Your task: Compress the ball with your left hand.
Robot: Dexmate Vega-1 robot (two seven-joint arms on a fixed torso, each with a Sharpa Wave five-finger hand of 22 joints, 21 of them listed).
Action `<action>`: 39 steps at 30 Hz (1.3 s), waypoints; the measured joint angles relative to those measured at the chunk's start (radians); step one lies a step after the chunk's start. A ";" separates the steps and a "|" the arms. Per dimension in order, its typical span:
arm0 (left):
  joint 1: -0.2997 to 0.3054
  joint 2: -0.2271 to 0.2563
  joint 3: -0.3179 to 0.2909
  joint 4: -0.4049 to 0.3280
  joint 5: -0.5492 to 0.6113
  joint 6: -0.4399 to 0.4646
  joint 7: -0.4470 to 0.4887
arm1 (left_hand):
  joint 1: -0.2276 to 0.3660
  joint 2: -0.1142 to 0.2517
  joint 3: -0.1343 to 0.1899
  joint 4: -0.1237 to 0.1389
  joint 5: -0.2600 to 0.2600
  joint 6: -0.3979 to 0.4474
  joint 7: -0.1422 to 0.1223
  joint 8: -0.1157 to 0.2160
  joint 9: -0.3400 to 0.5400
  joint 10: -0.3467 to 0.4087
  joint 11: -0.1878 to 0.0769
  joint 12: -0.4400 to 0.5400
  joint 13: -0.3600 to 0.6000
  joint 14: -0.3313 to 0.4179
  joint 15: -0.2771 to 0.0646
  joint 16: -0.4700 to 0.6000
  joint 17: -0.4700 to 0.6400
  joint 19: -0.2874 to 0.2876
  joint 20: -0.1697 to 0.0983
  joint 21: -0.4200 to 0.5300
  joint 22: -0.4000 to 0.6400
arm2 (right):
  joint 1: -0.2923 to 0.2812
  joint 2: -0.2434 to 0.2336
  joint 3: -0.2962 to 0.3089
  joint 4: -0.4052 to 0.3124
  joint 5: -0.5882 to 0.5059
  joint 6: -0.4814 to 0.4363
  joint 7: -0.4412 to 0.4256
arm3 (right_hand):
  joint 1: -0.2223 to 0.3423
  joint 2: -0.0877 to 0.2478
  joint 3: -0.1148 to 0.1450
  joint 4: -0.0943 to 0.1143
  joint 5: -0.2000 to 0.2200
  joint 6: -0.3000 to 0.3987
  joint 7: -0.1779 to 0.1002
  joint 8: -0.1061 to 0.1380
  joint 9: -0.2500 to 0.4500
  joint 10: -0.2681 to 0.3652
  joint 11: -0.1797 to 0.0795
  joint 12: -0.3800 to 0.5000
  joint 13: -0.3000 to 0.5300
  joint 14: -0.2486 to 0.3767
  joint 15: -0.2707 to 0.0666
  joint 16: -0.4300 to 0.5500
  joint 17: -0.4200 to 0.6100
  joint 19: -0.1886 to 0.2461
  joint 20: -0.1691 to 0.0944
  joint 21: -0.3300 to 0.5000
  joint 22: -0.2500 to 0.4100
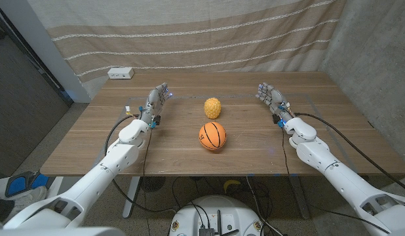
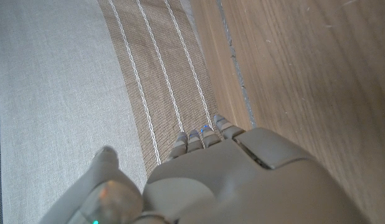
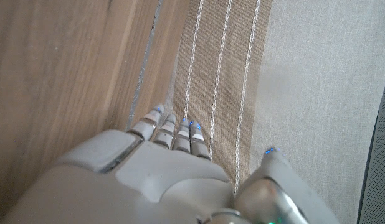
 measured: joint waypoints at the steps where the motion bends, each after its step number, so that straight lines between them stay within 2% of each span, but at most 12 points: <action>1: 0.000 0.000 0.000 0.000 0.000 0.000 0.001 | 0.000 0.000 0.003 0.003 0.000 0.000 0.000 0.000 0.000 0.000 0.000 0.000 0.000 0.000 0.000 0.000 0.000 0.000 0.000 0.000 0.000 | 0.000 0.001 0.000 0.002 0.000 0.000 0.000 | 0.000 0.000 0.001 0.001 0.000 0.000 0.000 0.000 0.000 0.000 0.000 0.000 -0.001 0.000 0.000 0.000 0.001 0.000 0.000 0.000 0.000; 5: 0.015 0.012 -0.006 -0.029 0.007 0.000 0.015 | 0.000 0.000 0.004 0.004 0.000 0.000 0.000 0.000 0.000 0.000 0.000 0.000 0.000 0.000 0.000 0.000 0.000 0.000 0.000 0.000 0.000 | 0.003 0.017 0.004 0.027 0.027 0.029 0.039 | -0.012 0.012 0.001 0.012 0.000 0.000 0.000 0.000 0.000 0.000 0.000 0.000 -0.003 -0.004 -0.004 0.000 0.001 -0.003 -0.003 0.000 0.000; 12: 0.035 0.026 -0.017 -0.060 0.022 -0.003 0.046 | 0.000 0.000 0.004 0.004 0.000 0.000 0.000 0.000 0.000 0.000 0.000 0.000 0.000 0.000 0.000 0.000 0.000 0.000 0.000 0.000 0.000 | 0.014 0.039 0.010 0.068 0.040 0.074 0.064 | -0.013 0.013 0.001 0.012 0.000 0.000 0.000 0.000 0.000 -0.004 0.004 0.000 -0.008 -0.004 -0.004 0.000 -0.001 -0.007 -0.007 0.000 0.000; 16: 0.040 0.027 -0.020 -0.065 0.028 -0.010 0.058 | 0.000 0.000 0.004 0.004 0.000 0.003 -0.003 0.000 0.000 0.000 0.000 0.000 0.000 0.001 0.001 0.000 0.000 0.011 0.011 0.000 0.000 | 0.019 0.049 0.012 0.085 0.040 0.089 0.065 | -0.018 0.008 -0.004 0.007 0.000 0.003 0.011 0.000 0.000 0.009 0.017 0.006 -0.012 0.011 0.019 0.007 -0.007 0.010 0.011 0.000 0.000; 20: 0.044 0.028 -0.023 -0.067 0.037 -0.022 0.067 | 0.000 0.000 -0.015 -0.015 -0.001 0.016 -0.016 0.003 0.000 0.011 -0.005 0.000 0.000 0.021 0.006 0.007 -0.002 0.027 0.027 0.000 0.000 | 0.020 0.055 0.014 0.093 0.034 0.107 0.061 | -0.026 0.000 -0.009 0.002 0.000 0.009 0.016 0.000 0.000 0.019 0.027 0.008 -0.017 0.030 0.038 0.015 -0.011 0.025 0.025 0.008 0.000; 23: 0.045 0.027 -0.023 -0.065 0.055 -0.045 0.074 | -0.001 0.001 -0.042 -0.042 -0.008 0.043 -0.030 0.011 0.000 0.039 -0.008 0.008 0.000 0.064 0.013 0.008 -0.007 0.051 0.062 0.000 0.000 | 0.020 0.056 0.016 0.095 0.032 0.111 0.056 | -0.032 -0.006 -0.016 -0.005 0.000 0.016 0.023 0.000 0.000 0.028 0.036 0.010 -0.017 0.045 0.052 0.023 -0.011 0.040 0.040 0.015 0.000; 26: 0.045 0.027 -0.023 -0.065 0.085 -0.077 0.086 | -0.011 0.002 -0.056 -0.060 -0.008 0.080 -0.037 0.019 0.000 0.060 -0.013 0.012 0.000 0.104 0.019 0.013 -0.008 0.071 0.081 0.000 0.004 | 0.020 0.056 0.016 0.095 0.032 0.111 0.056 | -0.032 -0.006 -0.011 -0.024 0.000 0.023 0.026 0.005 0.000 0.035 0.043 0.015 -0.021 0.063 0.055 0.030 -0.016 0.052 0.052 0.016 0.000; 28: 0.045 0.027 -0.023 -0.065 0.113 -0.100 0.098 | -0.015 -0.002 -0.059 -0.068 -0.008 0.091 -0.041 0.019 0.000 0.063 -0.009 0.012 0.000 0.117 0.021 0.015 -0.010 0.074 0.084 0.000 0.004 | 0.020 0.056 0.017 0.094 0.032 0.111 0.056 | -0.032 -0.006 -0.008 -0.030 0.000 0.025 0.025 0.008 0.000 0.037 0.045 0.015 -0.022 0.063 0.055 0.031 -0.019 0.052 0.052 0.016 0.000; 29: 0.036 0.018 -0.015 -0.030 0.124 -0.107 0.102 | -0.015 -0.002 -0.056 -0.071 -0.008 0.093 -0.043 0.019 0.000 0.065 -0.007 0.012 0.000 0.118 0.021 0.015 -0.012 0.076 0.086 0.000 0.004 | 0.020 0.055 0.017 0.094 0.023 0.116 0.036 | -0.032 -0.006 -0.008 -0.033 0.000 0.025 0.025 0.008 0.000 0.037 0.045 0.015 -0.021 0.063 0.055 0.031 -0.020 0.056 0.056 0.016 0.000; 39: 0.026 0.031 -0.002 -0.028 0.248 -0.151 0.148 | -0.015 -0.002 -0.054 -0.099 -0.008 0.104 -0.054 0.019 0.000 0.074 -0.016 0.012 0.000 0.134 0.016 0.015 -0.012 0.084 0.095 0.000 0.004 | 0.021 0.054 0.017 0.092 0.018 0.116 0.027 | -0.024 -0.014 -0.005 -0.053 0.007 0.028 0.028 0.008 0.000 0.043 0.050 0.015 -0.026 0.068 0.061 0.031 -0.023 0.059 0.059 0.016 0.000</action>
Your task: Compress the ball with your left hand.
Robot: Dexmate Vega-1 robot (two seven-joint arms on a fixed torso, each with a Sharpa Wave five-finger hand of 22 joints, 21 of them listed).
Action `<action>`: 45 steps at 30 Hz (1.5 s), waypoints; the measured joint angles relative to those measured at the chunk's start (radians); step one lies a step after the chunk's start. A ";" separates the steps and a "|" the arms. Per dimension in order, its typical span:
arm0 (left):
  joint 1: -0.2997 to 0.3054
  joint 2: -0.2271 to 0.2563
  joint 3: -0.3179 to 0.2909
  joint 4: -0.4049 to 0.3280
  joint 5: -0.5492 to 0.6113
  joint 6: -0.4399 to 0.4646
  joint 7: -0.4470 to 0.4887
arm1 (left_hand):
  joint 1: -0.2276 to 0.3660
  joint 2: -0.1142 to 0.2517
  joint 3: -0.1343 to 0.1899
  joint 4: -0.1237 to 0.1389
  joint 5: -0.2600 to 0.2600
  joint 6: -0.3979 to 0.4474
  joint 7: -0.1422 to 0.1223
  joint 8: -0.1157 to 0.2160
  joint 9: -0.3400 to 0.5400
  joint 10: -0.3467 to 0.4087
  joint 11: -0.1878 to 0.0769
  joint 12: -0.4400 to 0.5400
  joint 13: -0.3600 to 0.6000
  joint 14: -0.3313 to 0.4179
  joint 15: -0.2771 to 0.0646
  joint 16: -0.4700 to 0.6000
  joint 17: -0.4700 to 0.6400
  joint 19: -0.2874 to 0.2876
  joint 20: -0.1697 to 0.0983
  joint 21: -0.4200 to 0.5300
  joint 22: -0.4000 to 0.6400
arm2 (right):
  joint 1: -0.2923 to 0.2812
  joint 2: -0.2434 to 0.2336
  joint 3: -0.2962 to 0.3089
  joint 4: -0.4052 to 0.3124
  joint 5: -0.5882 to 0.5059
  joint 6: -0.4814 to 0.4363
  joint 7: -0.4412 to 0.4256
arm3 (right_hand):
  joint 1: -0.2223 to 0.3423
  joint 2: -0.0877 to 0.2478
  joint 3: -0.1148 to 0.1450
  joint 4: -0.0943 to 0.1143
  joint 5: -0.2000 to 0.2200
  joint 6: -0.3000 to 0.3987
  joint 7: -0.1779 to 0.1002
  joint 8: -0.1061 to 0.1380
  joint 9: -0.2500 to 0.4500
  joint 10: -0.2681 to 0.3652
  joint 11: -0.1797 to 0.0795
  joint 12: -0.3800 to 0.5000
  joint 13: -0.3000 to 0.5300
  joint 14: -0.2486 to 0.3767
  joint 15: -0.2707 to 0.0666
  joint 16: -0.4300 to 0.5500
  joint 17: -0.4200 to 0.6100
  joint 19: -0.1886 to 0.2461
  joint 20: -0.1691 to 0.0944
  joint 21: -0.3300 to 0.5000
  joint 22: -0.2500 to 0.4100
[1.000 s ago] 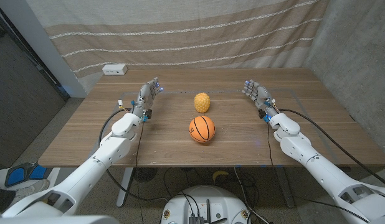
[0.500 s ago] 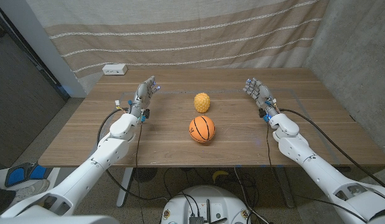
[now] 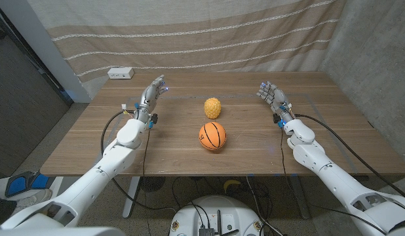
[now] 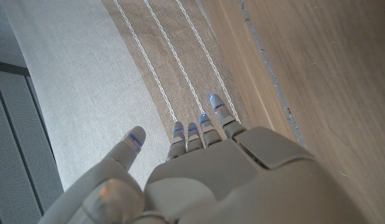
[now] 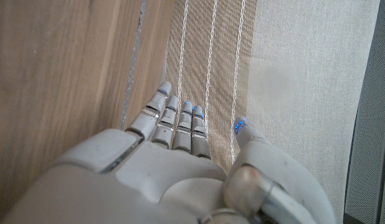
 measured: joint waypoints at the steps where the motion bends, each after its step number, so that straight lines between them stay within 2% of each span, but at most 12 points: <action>1: 0.000 0.000 0.000 0.000 0.014 -0.003 0.005 | 0.000 0.000 0.001 -0.001 0.000 0.000 0.000 0.000 0.000 0.000 0.000 0.000 0.000 0.000 0.000 0.000 0.000 0.000 0.000 0.000 0.000 | 0.001 0.000 0.000 0.000 0.000 0.000 0.000 | 0.007 -0.007 0.001 -0.001 0.000 0.001 0.001 0.000 0.000 0.000 0.000 0.000 0.000 0.003 -0.003 0.000 -0.002 0.000 0.000 0.000 0.000; 5: -0.010 0.022 0.013 -0.016 0.060 -0.012 0.018 | 0.000 0.000 0.002 -0.008 0.000 0.005 -0.005 0.000 0.000 0.005 0.005 0.000 0.000 0.003 -0.003 0.000 0.000 0.004 -0.004 0.000 0.000 | 0.003 0.000 0.000 0.000 -0.006 -0.003 -0.007 | 0.014 -0.014 0.002 -0.002 0.000 0.003 0.003 0.000 0.000 0.008 -0.008 0.000 0.000 0.009 0.002 0.000 -0.002 0.000 0.000 0.000 0.000; 8: -0.014 0.033 0.018 -0.023 0.096 -0.019 0.028 | 0.000 0.000 0.002 -0.015 0.000 0.005 -0.005 0.000 0.000 0.009 0.002 0.000 0.000 0.005 -0.005 -0.007 0.000 0.008 0.000 0.000 0.000 | 0.004 0.000 -0.001 0.001 -0.008 -0.004 -0.009 | 0.014 -0.014 0.003 -0.010 0.004 0.003 0.003 0.000 0.000 0.013 -0.002 0.000 0.000 0.009 0.002 0.000 -0.002 0.000 0.000 0.000 0.000; 14: -0.023 0.052 0.026 -0.035 0.170 -0.035 0.046 | 0.010 0.004 0.003 -0.023 0.000 0.009 -0.009 0.000 0.000 0.012 -0.002 0.000 0.000 0.011 -0.011 -0.007 0.000 0.009 0.001 -0.004 0.000 | 0.008 0.002 -0.004 0.003 -0.014 -0.004 -0.016 | 0.014 -0.014 0.004 -0.011 0.008 0.003 0.003 0.000 0.000 0.013 -0.002 0.008 0.000 0.009 0.002 0.000 -0.002 0.004 0.004 0.000 0.000; 17: -0.026 0.058 0.028 -0.038 0.200 -0.045 0.053 | 0.011 0.003 0.005 -0.028 0.000 0.011 -0.011 0.000 0.000 0.012 -0.002 0.000 0.000 0.011 -0.011 -0.007 0.000 0.009 0.001 -0.004 0.000 | 0.009 0.003 -0.006 0.004 -0.017 -0.004 -0.018 | 0.002 -0.002 0.002 -0.018 0.008 0.006 0.006 0.000 0.000 0.014 -0.001 0.008 0.000 0.009 0.002 0.000 -0.002 0.004 0.004 0.000 0.000; 24: -0.035 0.077 0.038 -0.050 0.278 -0.074 0.064 | 0.011 0.003 0.003 -0.042 -0.004 0.016 -0.016 0.000 0.000 0.018 -0.007 0.000 0.000 0.016 -0.016 -0.007 -0.004 0.015 -0.004 -0.004 0.000 | 0.010 0.005 -0.010 0.003 -0.025 -0.004 -0.029 | 0.003 -0.002 0.003 -0.018 0.008 0.013 0.002 0.000 0.000 0.018 0.003 0.008 -0.005 0.009 0.002 0.000 -0.002 0.004 0.004 0.000 0.000; 27: -0.040 0.083 0.042 -0.051 0.304 -0.087 0.068 | 0.016 0.008 0.001 -0.048 -0.004 0.018 -0.018 0.000 0.000 0.023 -0.012 0.000 0.000 0.020 -0.020 -0.007 -0.002 0.020 -0.009 -0.004 0.000 | 0.010 0.005 -0.011 0.001 -0.029 -0.004 -0.034 | 0.003 -0.002 0.003 -0.027 0.008 0.013 0.002 0.000 0.000 0.018 0.003 0.008 -0.005 0.009 0.002 0.000 -0.002 0.004 0.004 0.000 0.000; 31: -0.049 0.094 0.048 -0.051 0.357 -0.111 0.079 | 0.016 0.008 -0.001 -0.052 -0.004 0.022 -0.022 0.000 0.000 0.025 -0.015 0.000 0.000 0.023 -0.023 -0.011 -0.002 0.025 -0.004 -0.004 0.000 | 0.008 0.005 -0.012 -0.007 -0.036 -0.004 -0.044 | 0.009 -0.009 0.003 -0.027 0.008 0.013 0.002 0.000 0.000 0.018 0.003 0.008 -0.005 0.009 0.002 0.000 -0.007 0.004 0.004 0.000 0.000; 36: -0.058 0.105 0.053 -0.051 0.420 -0.139 0.090 | 0.016 0.008 -0.002 -0.059 -0.008 0.027 -0.027 0.000 0.000 0.031 -0.020 0.000 0.000 0.029 -0.029 -0.013 -0.002 0.031 -0.009 -0.004 0.000 | 0.004 0.005 -0.015 -0.016 -0.041 -0.004 -0.052 | 0.014 -0.014 0.002 -0.033 0.009 0.013 0.002 0.000 0.000 0.018 0.003 0.008 -0.005 0.009 0.002 0.000 -0.007 0.003 0.004 0.000 0.000; 45: -0.077 0.120 0.064 -0.051 0.511 -0.184 0.099 | 0.016 0.008 -0.002 -0.067 -0.008 0.036 -0.036 0.000 0.000 0.041 -0.020 0.000 0.000 0.034 -0.034 -0.013 -0.002 0.031 -0.009 -0.004 0.000 | -0.002 0.004 -0.017 -0.027 -0.049 -0.004 -0.064 | 0.010 0.003 0.004 -0.037 0.016 0.013 0.002 0.000 0.000 0.022 0.007 0.008 -0.005 0.009 0.002 0.000 -0.007 0.003 0.003 0.000 0.000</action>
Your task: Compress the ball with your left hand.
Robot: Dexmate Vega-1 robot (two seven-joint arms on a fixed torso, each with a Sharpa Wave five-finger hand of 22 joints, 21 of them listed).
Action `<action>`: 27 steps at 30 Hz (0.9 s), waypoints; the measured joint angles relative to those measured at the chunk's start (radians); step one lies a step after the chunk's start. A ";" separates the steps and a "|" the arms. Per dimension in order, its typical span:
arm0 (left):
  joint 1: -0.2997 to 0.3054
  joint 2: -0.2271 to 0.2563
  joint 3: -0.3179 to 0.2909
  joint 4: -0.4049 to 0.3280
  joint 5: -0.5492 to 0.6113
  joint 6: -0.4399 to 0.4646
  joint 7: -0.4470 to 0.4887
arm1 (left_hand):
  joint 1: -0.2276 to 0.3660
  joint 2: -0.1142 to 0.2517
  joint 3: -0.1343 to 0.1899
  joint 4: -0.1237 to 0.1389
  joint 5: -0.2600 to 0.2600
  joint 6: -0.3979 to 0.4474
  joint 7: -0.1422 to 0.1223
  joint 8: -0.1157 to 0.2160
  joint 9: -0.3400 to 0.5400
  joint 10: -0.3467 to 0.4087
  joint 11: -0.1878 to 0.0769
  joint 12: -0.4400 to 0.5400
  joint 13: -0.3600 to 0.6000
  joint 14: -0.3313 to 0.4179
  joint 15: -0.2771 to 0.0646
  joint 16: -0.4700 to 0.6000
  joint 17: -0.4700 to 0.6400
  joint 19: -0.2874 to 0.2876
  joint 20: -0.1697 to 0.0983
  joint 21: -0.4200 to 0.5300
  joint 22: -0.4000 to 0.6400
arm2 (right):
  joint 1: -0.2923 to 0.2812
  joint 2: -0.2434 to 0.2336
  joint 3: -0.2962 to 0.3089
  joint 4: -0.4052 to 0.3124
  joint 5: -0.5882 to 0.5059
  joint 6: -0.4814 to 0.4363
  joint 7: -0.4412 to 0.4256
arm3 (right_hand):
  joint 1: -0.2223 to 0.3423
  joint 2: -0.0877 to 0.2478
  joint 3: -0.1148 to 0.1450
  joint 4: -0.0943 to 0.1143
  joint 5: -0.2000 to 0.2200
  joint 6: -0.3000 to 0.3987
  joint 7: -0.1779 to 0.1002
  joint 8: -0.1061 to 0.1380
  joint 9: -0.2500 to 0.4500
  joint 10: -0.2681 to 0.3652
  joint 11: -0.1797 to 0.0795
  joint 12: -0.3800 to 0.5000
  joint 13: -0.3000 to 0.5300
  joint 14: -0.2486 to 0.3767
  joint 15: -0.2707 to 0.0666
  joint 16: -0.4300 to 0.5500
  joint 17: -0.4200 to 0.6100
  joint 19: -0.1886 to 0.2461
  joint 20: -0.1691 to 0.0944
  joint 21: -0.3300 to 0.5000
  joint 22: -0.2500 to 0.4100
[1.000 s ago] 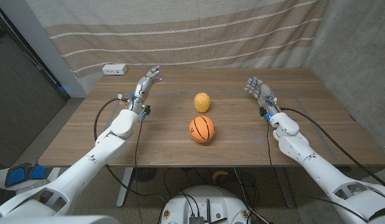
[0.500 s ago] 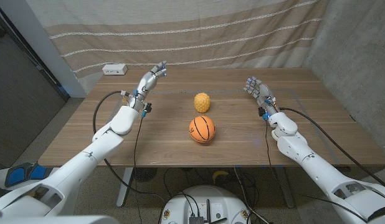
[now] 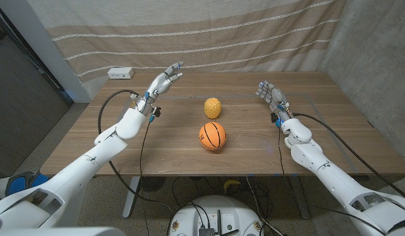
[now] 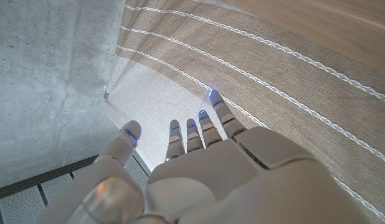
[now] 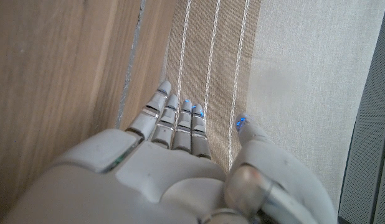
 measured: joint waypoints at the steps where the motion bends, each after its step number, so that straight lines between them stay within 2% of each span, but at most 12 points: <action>1: 0.000 0.000 0.000 0.000 0.008 -0.005 0.000 | 0.000 0.000 0.000 0.000 0.000 0.000 0.000 0.000 0.000 0.000 0.000 0.000 0.000 0.000 0.000 0.000 0.000 0.000 0.000 0.000 0.000 | -0.001 0.000 0.000 -0.002 0.000 0.000 0.000 | 0.000 0.000 -0.003 -0.003 0.000 0.000 0.000 0.000 0.000 0.000 0.000 0.000 -0.002 0.000 0.000 0.000 0.000 0.000 0.000 0.000 0.000; 14: -0.046 0.019 0.028 0.011 0.098 -0.062 0.001 | 0.000 0.000 0.000 -0.008 0.000 0.013 -0.013 0.000 0.000 0.011 -0.010 0.000 0.000 0.007 -0.007 0.000 0.000 0.011 -0.004 -0.008 0.000 | -0.007 0.000 -0.002 -0.009 -0.019 0.007 -0.029 | 0.000 0.000 -0.004 -0.012 0.000 0.000 0.000 0.000 0.000 0.000 0.000 0.000 -0.005 0.000 0.000 0.000 0.000 0.000 0.000 0.000 0.000; 15: -0.049 0.020 0.030 0.013 0.124 -0.087 0.000 | 0.000 0.000 0.000 -0.008 0.000 0.013 -0.013 0.000 0.000 0.011 -0.010 0.000 0.000 0.007 -0.007 0.000 0.003 0.011 -0.004 -0.008 0.000 | -0.010 0.001 -0.002 -0.012 -0.020 0.008 -0.031 | 0.000 0.000 -0.004 -0.012 0.000 0.000 0.000 0.000 0.000 0.000 0.000 0.000 -0.005 0.000 0.000 0.000 0.000 0.000 0.000 0.000 0.000; 27: -0.088 0.023 0.050 0.036 0.166 -0.167 -0.035 | 0.000 0.000 0.004 -0.012 0.000 0.018 -0.018 0.000 0.000 0.015 -0.014 0.000 0.005 0.013 -0.012 -0.006 0.005 0.016 -0.009 -0.008 0.000 | -0.019 0.003 -0.002 -0.020 -0.030 0.017 -0.048 | 0.000 0.000 -0.003 -0.020 0.006 0.000 0.000 0.000 0.000 0.004 0.004 0.000 -0.005 0.000 0.000 0.000 -0.005 0.000 0.000 0.000 0.000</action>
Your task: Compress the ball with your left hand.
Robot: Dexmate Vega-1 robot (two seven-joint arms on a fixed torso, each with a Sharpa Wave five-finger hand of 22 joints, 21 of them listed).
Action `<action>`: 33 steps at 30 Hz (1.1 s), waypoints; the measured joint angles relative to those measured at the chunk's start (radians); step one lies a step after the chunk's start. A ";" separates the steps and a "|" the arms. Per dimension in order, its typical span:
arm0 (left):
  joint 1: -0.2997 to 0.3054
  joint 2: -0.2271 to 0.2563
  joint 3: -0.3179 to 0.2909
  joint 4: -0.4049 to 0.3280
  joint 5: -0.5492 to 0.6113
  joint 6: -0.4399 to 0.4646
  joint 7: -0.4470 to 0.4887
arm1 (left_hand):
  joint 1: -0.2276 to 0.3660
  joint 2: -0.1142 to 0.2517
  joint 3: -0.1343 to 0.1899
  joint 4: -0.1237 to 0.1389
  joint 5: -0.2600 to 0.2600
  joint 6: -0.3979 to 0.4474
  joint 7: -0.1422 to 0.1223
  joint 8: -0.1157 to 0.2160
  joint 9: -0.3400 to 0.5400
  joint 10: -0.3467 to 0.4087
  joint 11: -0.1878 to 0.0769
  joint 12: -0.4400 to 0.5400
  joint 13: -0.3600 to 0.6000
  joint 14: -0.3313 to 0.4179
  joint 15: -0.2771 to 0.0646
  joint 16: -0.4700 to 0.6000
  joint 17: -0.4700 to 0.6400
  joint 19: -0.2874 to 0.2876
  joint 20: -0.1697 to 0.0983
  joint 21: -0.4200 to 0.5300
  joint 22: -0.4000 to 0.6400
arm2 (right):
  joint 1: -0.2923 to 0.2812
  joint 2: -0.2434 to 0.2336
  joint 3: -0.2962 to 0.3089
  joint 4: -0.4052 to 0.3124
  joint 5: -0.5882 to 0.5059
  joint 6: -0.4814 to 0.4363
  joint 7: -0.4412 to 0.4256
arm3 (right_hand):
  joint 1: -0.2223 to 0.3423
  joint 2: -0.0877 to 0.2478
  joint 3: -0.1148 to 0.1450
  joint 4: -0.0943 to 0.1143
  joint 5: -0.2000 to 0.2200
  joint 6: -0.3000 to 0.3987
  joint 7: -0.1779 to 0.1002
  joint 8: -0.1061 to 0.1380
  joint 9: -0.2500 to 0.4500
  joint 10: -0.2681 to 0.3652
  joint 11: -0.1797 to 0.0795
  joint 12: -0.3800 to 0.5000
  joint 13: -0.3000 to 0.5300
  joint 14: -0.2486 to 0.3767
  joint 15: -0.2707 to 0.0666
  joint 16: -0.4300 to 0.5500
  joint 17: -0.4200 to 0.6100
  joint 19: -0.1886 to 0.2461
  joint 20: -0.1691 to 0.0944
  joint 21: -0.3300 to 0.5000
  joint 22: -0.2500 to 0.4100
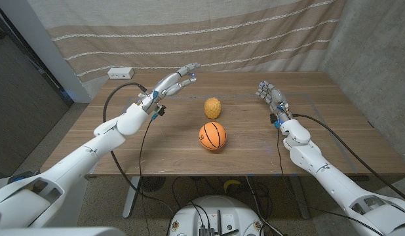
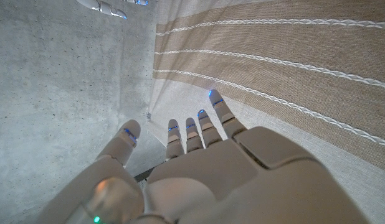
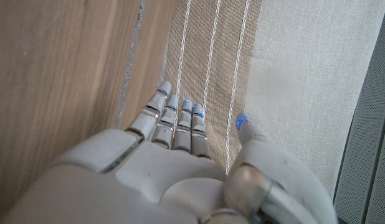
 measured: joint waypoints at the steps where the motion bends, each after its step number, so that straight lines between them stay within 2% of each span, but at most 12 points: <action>1: -0.004 0.000 0.002 0.002 0.000 0.000 0.000 | 0.000 0.000 -0.001 -0.001 -0.004 0.000 0.000 0.000 0.000 0.000 0.000 0.000 0.000 0.000 0.000 0.000 0.000 0.000 0.000 0.000 0.000 | 0.000 0.000 0.000 0.000 -0.001 0.002 -0.002 | 0.000 0.000 -0.001 -0.001 0.000 0.000 0.000 0.000 0.000 0.000 0.000 0.000 0.000 0.000 0.000 0.000 0.000 0.000 0.000 0.000 0.000; 13: -0.042 -0.001 0.018 0.029 0.021 -0.064 -0.044 | 0.000 0.000 -0.004 -0.004 -0.004 0.000 0.000 -0.005 0.005 0.002 -0.002 0.000 0.000 0.000 0.000 0.000 0.000 0.004 0.004 0.000 0.000 | -0.017 0.000 0.002 -0.017 -0.010 0.011 -0.024 | 0.000 0.000 0.002 -0.004 0.000 0.005 0.005 0.000 0.000 0.000 0.000 0.000 -0.005 0.000 0.000 0.000 0.000 0.000 0.000 0.000 0.000; 14: -0.046 -0.002 0.021 0.033 0.026 -0.089 -0.065 | 0.000 0.000 -0.004 -0.004 -0.004 0.000 0.000 -0.005 0.005 0.002 -0.002 0.000 0.000 0.002 -0.002 0.000 0.000 0.004 0.004 -0.002 0.000 | -0.024 0.000 0.003 -0.026 -0.011 0.012 -0.027 | 0.000 0.000 0.002 -0.004 0.000 0.005 0.005 0.000 0.000 0.000 0.000 0.000 -0.005 0.000 0.000 0.000 0.000 0.000 0.000 0.000 0.000; 17: -0.056 -0.004 0.025 0.041 0.027 -0.107 -0.082 | 0.000 0.000 -0.004 -0.004 -0.004 0.000 0.000 -0.005 0.005 0.002 -0.002 0.000 0.000 0.002 -0.002 0.000 0.000 0.004 0.004 -0.008 0.000 | -0.030 0.000 0.004 -0.031 -0.013 0.014 -0.032 | 0.000 0.000 0.002 -0.009 0.000 0.005 0.005 0.000 0.000 0.000 0.000 0.000 -0.005 0.000 0.000 0.000 0.000 0.000 0.000 0.000 0.000; 33: -0.098 -0.019 0.049 0.077 0.017 -0.186 -0.172 | 0.000 0.000 -0.001 -0.007 -0.004 0.000 0.000 -0.008 0.005 0.002 -0.002 0.000 0.000 0.002 -0.002 0.000 0.000 0.004 0.004 -0.008 0.000 | -0.056 -0.001 0.005 -0.057 -0.027 0.030 -0.055 | 0.000 0.000 -0.001 -0.012 0.004 0.005 0.005 0.000 0.000 0.000 0.000 0.000 -0.005 0.000 0.000 0.000 0.000 0.000 0.000 0.000 0.000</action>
